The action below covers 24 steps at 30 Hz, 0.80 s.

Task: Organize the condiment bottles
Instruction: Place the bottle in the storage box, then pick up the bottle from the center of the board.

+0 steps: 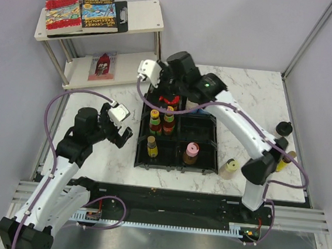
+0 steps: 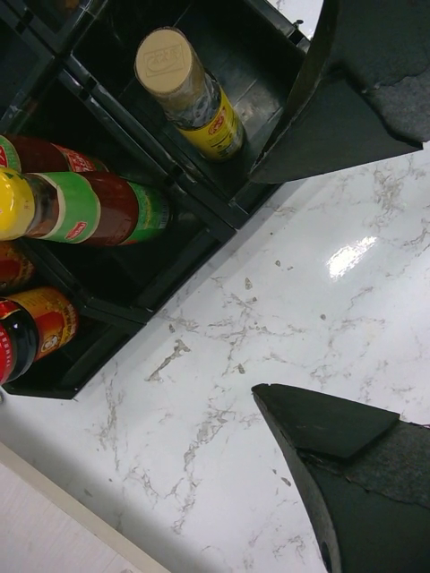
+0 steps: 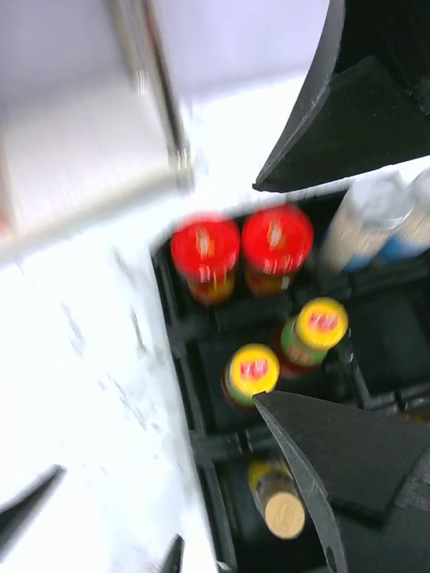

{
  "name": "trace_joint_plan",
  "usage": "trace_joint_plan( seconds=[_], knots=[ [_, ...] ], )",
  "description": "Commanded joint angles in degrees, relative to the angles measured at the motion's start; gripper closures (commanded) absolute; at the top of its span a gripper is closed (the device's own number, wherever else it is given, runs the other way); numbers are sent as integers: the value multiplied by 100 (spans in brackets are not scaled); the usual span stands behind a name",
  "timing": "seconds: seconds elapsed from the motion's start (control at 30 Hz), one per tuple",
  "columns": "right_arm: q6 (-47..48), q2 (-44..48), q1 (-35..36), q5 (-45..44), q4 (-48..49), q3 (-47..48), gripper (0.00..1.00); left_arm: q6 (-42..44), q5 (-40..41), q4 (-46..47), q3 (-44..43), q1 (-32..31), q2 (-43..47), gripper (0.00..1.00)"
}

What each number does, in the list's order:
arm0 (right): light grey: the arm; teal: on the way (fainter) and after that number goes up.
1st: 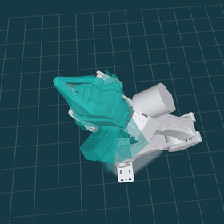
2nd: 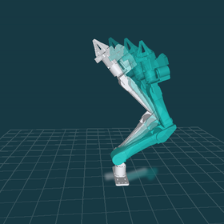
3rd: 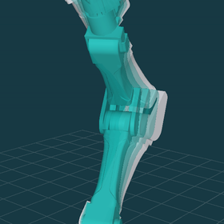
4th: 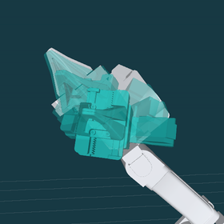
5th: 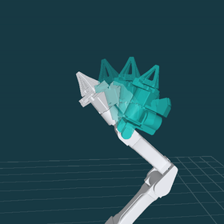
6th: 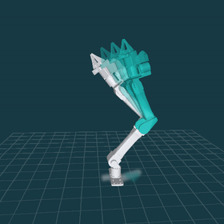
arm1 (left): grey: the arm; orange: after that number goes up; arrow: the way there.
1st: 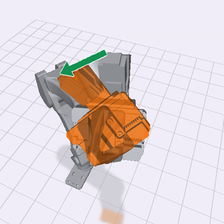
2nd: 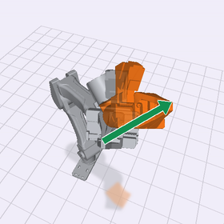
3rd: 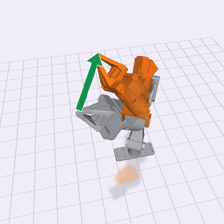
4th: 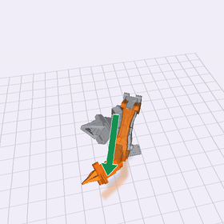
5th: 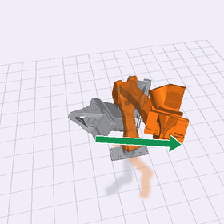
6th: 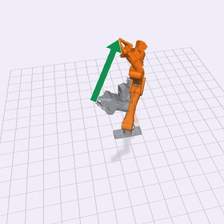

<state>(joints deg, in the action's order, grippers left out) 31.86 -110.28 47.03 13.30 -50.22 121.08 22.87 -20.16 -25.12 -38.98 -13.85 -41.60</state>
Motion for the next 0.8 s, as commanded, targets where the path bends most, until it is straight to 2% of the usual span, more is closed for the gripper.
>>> trace_joint_plan(
  seconds=[0.0, 0.03, 0.17, 0.3, 0.37, 0.47, 0.57, 0.73, 0.77],
  knots=[
    [-127, 1447, -61, -1293, 979, -207, 2, -178, -251, 227, 22, 31, 109, 1],
    [-136, 1544, -114, -1799, 892, -225, 2, -178, -251, 227, 22, 31, 126, 1],
    [-529, 1948, -772, -2472, 347, -469, 2, -169, -348, 183, 5, 22, 135, 1],
    [-576, 2431, -2169, -2219, -40, -1374, 2, -152, -392, 166, -13, 31, 118, 1],
    [-339, 2686, -2748, -1650, -575, -1935, 2, -152, -401, 174, -30, 31, 91, 1],
    [275, 3213, -3102, -1348, -1121, -2901, 2, -143, -374, 131, -57, 22, 38, 0],
    [734, 3793, -3103, -996, -1543, -3693, 2, -134, -304, 78, -92, 31, -84, 1],
    [402, 4427, -3453, -1637, -1070, -4645, 2, -134, -260, -19, -198, 14, -190, 1],
    [287, 4453, -3750, -1655, -973, -4837, 2, -151, -243, -19, -206, 22, -173, 1]
  ],
)
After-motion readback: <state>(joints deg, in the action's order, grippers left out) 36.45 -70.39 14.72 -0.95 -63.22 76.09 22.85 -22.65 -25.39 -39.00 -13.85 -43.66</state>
